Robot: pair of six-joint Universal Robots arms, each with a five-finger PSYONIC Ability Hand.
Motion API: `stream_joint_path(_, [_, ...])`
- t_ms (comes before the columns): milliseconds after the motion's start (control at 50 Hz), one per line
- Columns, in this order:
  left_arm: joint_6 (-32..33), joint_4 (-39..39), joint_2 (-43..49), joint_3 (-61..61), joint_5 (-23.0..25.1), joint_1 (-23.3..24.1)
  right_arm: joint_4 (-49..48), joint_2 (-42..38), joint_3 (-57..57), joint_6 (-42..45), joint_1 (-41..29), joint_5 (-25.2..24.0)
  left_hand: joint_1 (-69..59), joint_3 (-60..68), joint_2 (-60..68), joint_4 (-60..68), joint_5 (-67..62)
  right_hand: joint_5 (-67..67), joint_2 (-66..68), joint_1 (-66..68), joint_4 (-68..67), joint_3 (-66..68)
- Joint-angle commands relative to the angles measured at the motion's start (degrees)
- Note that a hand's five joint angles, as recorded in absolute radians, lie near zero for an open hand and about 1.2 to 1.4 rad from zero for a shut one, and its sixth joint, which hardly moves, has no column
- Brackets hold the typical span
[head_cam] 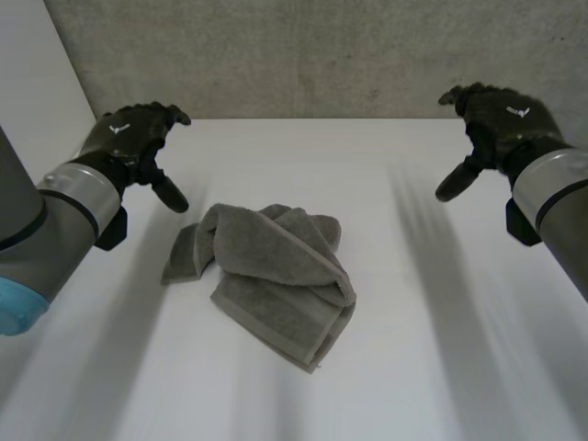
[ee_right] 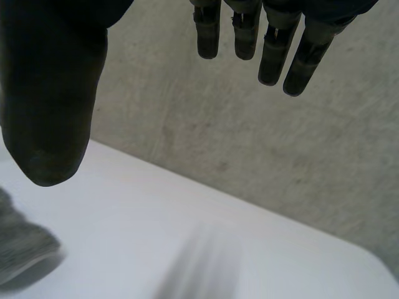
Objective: Fold the towel.
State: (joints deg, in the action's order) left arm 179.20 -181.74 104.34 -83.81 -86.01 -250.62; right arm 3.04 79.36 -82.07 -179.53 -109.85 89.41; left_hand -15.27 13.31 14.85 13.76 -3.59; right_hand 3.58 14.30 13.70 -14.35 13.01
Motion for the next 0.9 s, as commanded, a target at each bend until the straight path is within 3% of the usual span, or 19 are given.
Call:
stream_joint_path(20, [1.7,0.0,5.4,0.2,3.6,0.1,2.5,-3.3,-4.9,-4.6,-0.5,-2.4,4.2,-3.3,-3.8,-3.8,2.5,-3.6,-4.3,-3.7,4.4,-3.0])
stream_joint_path(140, [6.4,0.1,12.6,1.4,10.5,0.3,2.0,-7.4,-8.4,-13.4,-4.2,-6.3,3.7,-3.3,-3.3,-3.8,2.0,-3.6,-4.3,-3.7,4.4,-3.0])
stream_joint_path(220, [7.4,0.2,16.0,2.3,12.4,0.3,0.3,-9.7,-9.2,-17.7,-5.4,-8.0,3.7,-3.3,-3.3,-3.8,2.0,-3.6,-4.3,-3.7,4.4,-3.0])
stream_joint_path(320, [7.6,0.0,19.5,3.2,12.4,0.4,-3.6,-13.4,-9.8,-21.8,-7.7,-8.6,3.2,-3.3,-2.8,-3.8,1.5,-3.6,-4.3,-3.7,4.4,-3.0])
stream_joint_path(460, [7.6,-2.0,22.0,5.2,12.0,0.4,-10.8,-18.8,-9.9,-28.1,-10.7,-8.2,1.2,-3.3,-0.8,-3.8,-0.5,14.5,13.7,14.3,4.4,-3.0])
stream_joint_path(520, [7.5,-3.3,22.7,5.9,11.9,0.4,-11.3,-19.9,-9.8,-29.8,-11.2,-8.4,-0.5,-3.3,0.9,-3.8,-2.2,15.5,14.8,15.4,4.4,-3.0])
stream_joint_path(620, [7.4,-4.3,22.5,6.1,11.9,0.5,-12.4,-21.6,-10.1,-31.2,-13.2,-7.8,-14.3,-3.3,14.7,-3.8,-16.0,31.2,30.4,31.0,4.4,-3.0])
stream_joint_path(640, [7.4,-4.3,22.3,6.1,12.0,0.4,-13.4,-21.8,-10.3,-31.1,-13.4,-7.5,-29.1,-3.3,29.5,-3.8,-30.8,41.5,40.8,41.4,4.4,-3.0])
stream_joint_path(660, [7.3,-4.3,22.1,6.1,12.1,0.5,-13.4,-21.8,-10.3,-31.1,-13.4,-7.5,-41.3,-3.3,41.7,-3.8,-42.9,41.6,40.9,41.5,4.4,-3.0])
stream_joint_path(680, [7.3,-4.3,22.1,6.1,12.1,0.5,-15.5,-21.9,-10.7,-31.0,-13.4,-6.5,-41.4,-3.3,41.8,-3.8,-43.0,58.6,57.8,58.5,4.4,-3.0])
stream_joint_path(700, [7.5,-4.3,22.0,6.0,12.2,0.6,-17.3,-21.8,-11.1,-30.7,-13.1,-6.3,-50.9,-3.3,51.3,-3.8,-52.5,66.3,65.6,66.2,4.4,-3.0])
stream_joint_path(720, [7.6,-4.2,21.8,6.0,12.4,0.7,-17.3,-21.8,-11.1,-30.7,-13.1,-6.3,-59.6,-3.3,60.0,-3.8,-61.3,66.4,65.7,66.3,4.4,-3.0])
stream_joint_path(760, [7.6,-4.2,21.6,6.1,12.6,0.7,-19.3,-21.3,-10.6,-29.4,-12.6,-7.0,-64.7,-3.3,65.1,-3.8,-66.4,66.4,65.7,66.3,4.4,-3.0])
stream_joint_path(820, [7.8,-4.3,21.0,7.2,12.7,0.7,-19.2,-21.1,-9.7,-27.7,-12.1,-7.9,-64.7,-3.3,65.1,-3.8,-66.4,66.4,65.7,66.3,4.4,-3.0])
stream_joint_path(900, [8.4,-4.4,20.4,12.5,12.4,0.7,-14.8,-19.5,1.3,-18.5,-8.9,-14.7,-64.7,-3.3,65.1,-3.8,-66.4,66.4,65.7,66.3,4.4,-3.0])
